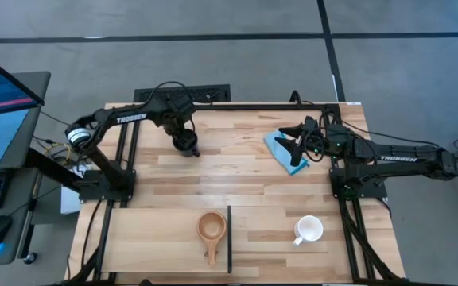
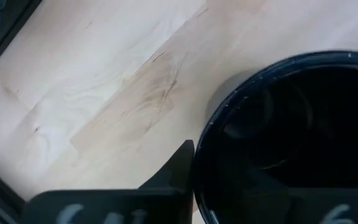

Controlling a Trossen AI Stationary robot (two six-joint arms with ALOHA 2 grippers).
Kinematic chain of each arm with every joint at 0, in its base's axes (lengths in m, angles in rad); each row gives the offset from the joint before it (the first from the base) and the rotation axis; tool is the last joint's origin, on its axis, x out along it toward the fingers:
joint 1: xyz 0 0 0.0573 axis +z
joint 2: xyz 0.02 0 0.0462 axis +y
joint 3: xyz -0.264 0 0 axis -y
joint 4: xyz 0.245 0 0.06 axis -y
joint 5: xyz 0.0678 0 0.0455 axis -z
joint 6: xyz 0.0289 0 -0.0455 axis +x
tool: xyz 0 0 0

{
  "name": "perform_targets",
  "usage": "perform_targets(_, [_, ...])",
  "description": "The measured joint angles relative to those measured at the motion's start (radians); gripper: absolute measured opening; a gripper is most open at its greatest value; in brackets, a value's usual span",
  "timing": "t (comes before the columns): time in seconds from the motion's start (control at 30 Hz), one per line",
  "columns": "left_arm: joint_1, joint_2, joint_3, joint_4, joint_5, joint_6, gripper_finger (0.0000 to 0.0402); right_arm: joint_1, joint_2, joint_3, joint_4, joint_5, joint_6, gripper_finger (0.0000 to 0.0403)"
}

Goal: Stack small to large cups/mugs on shelf
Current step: Put the black mug on the shelf

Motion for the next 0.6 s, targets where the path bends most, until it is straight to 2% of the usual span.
perform_targets(0.23, [0.000,0.001,0.000,-0.001,-0.002,0.009,0.0023,0.000,0.000,0.000,0.000,0.000,0.000,0.0228])
perform_targets(0.6, [-0.001,0.003,-0.001,-0.001,0.101,0.049,0.0011,0.000,0.000,0.000,0.000,0.000,0.000,0.0228])
